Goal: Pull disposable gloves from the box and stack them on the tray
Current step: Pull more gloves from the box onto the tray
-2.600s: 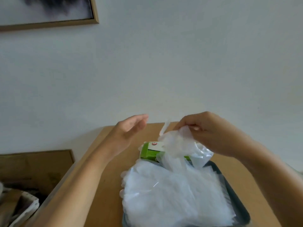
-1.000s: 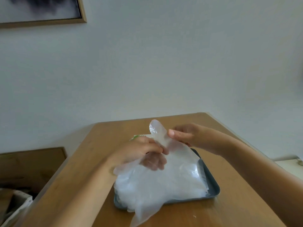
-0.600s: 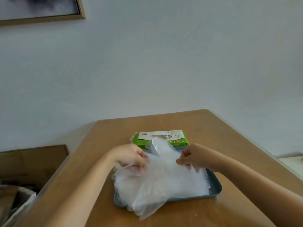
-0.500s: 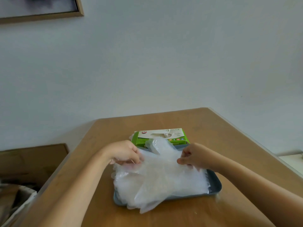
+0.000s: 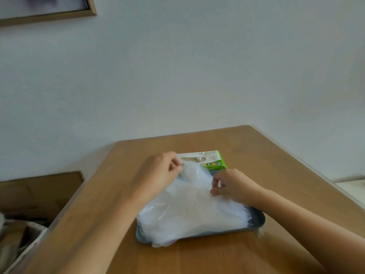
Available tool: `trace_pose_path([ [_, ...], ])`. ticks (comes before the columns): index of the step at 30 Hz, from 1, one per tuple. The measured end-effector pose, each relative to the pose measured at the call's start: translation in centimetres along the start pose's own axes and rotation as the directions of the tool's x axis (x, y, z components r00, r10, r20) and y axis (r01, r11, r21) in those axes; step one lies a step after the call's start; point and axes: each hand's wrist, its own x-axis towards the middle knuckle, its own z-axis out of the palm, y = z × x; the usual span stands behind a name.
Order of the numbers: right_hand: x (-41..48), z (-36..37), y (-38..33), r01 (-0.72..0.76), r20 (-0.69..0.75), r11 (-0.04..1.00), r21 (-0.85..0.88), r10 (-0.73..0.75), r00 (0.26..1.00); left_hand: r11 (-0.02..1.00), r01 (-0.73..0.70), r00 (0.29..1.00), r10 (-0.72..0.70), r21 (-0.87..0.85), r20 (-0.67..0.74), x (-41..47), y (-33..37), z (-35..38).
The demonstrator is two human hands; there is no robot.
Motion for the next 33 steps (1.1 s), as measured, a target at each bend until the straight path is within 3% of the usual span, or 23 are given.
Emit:
trace_pose_path([
  [4, 0.0, -0.2, 0.1, 0.042, 0.009, 0.994, 0.102, -0.043, 0.999, 0.973, -0.226, 0.944, 0.229, -0.04, 0.237, -1.9, 1.2, 4.0],
  [8, 0.0, -0.4, 0.2, 0.057, 0.005, 0.993, 0.099, -0.058, 0.998, 0.964, -0.25, 0.871, 0.183, 0.091, 0.455, -3.4, 0.4, 6.1],
  [10, -0.1, -0.5, 0.3, 0.006, -0.03, 1.0, -0.008, -0.007, 1.0, 0.959, -0.239, 0.806, 0.107, 0.154, 0.582, -3.8, -0.3, 6.3],
  [13, -0.5, -1.0, 0.2, -0.114, -0.206, 0.937, -0.329, 0.046, 0.977, 0.964, -0.207, 0.754, 0.049, 0.166, 0.655, -4.0, -1.1, 6.2],
  [16, -1.7, -0.4, -0.6, 0.012, -0.293, 0.901, -0.433, -0.153, 0.944, 0.967, -0.201, 0.757, 0.051, 0.158, 0.652, -4.0, -1.2, 6.6],
  [17, -2.3, 0.1, -0.9, 0.103, -0.221, 0.921, -0.375, -0.197, 0.955, 0.969, -0.195, 0.764, 0.055, 0.149, 0.643, -4.0, -1.1, 6.7],
  [19, -3.4, 1.3, -1.6, 0.214, 0.062, 0.956, -0.201, -0.206, 0.977, 0.977, -0.163, 0.778, 0.04, 0.14, 0.627, -4.2, -1.1, 6.6],
  [20, -3.8, 1.7, -1.7, 0.232, 0.204, 0.955, -0.186, -0.193, 0.96, 0.974, -0.152, 0.778, 0.015, 0.166, 0.628, -4.3, -1.4, 6.2],
  [22, -4.0, 1.4, -1.0, 0.247, 0.331, 0.943, -0.224, -0.164, 0.929, 0.95, -0.139, 0.768, -0.074, 0.278, 0.636, -4.3, -2.4, 4.7],
  [27, -4.0, 0.5, 0.1, 0.258, 0.398, 0.916, -0.307, -0.123, 0.909, 0.842, -0.129, 0.716, -0.286, 0.523, 0.637, -4.2, -5.9, 0.6],
  [33, -3.5, -0.4, 0.2, 0.214, 0.438, 0.923, -0.32, -0.057, 0.897, 0.885, -0.08, 0.645, -0.306, 0.459, 0.701, -2.8, -6.4, -2.4],
])
